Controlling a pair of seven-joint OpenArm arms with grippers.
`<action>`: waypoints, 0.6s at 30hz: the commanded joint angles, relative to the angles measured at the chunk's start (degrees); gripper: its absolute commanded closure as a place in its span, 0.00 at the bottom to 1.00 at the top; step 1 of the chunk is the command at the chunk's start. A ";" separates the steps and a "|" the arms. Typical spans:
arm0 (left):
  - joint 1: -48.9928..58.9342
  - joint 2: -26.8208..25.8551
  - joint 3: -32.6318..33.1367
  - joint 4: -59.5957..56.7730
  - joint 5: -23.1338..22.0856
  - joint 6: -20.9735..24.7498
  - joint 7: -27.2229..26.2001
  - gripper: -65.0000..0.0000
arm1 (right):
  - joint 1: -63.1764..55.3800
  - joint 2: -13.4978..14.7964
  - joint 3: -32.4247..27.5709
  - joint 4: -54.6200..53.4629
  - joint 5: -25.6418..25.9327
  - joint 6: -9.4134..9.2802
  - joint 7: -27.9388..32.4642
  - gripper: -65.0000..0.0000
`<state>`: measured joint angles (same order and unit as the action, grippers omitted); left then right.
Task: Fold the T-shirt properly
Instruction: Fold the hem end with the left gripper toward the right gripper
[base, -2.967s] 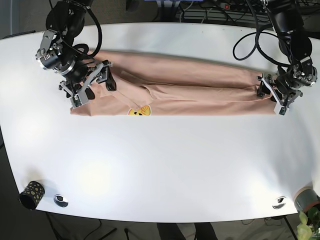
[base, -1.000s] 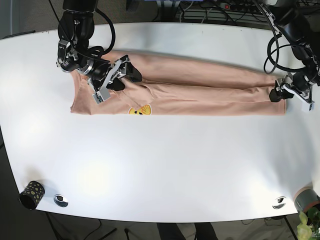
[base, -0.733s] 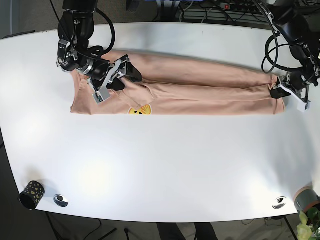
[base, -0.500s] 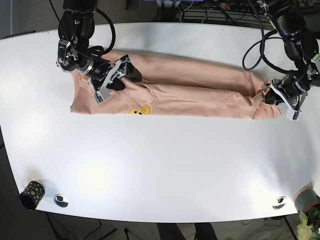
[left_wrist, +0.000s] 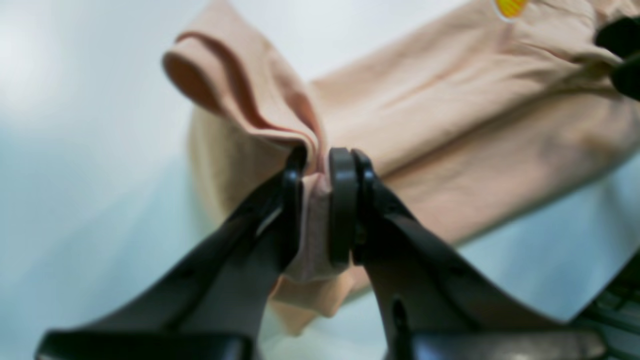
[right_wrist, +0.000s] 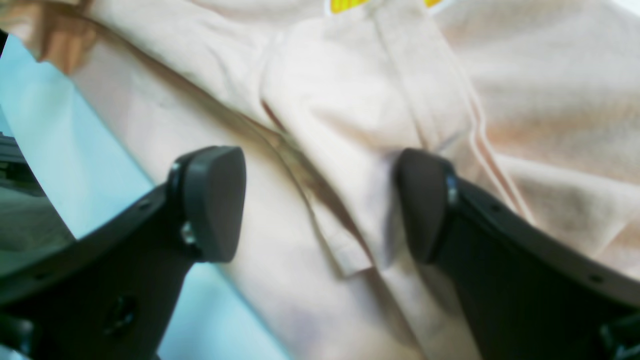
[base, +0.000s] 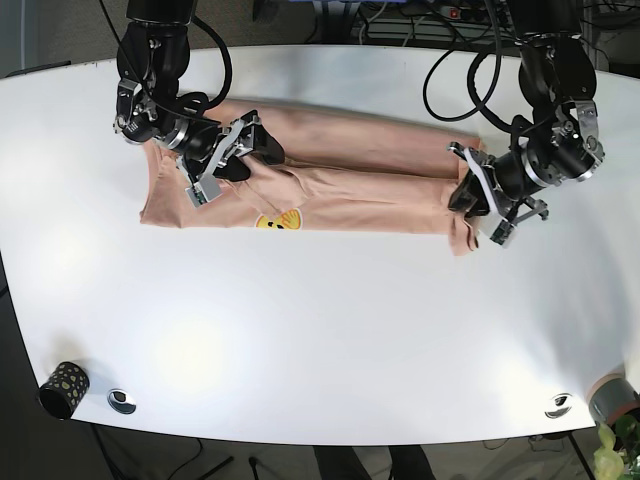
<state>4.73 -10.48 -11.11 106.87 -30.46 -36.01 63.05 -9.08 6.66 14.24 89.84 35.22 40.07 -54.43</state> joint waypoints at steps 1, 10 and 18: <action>-1.70 1.21 2.72 0.25 -0.18 0.36 -1.55 0.94 | 0.16 0.33 0.05 -0.66 -0.45 -0.21 -1.17 0.29; -3.81 6.22 10.37 -1.77 8.44 0.45 -1.55 0.94 | 0.16 0.33 0.05 -1.18 -0.45 -0.12 -1.17 0.29; -4.51 7.54 15.03 -5.90 9.23 0.62 -1.55 0.93 | 0.16 0.33 0.13 -1.18 -0.37 -0.12 -1.17 0.29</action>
<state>0.99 -2.90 3.16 100.66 -20.38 -35.53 62.52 -8.91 6.68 14.31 88.44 36.10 40.12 -53.95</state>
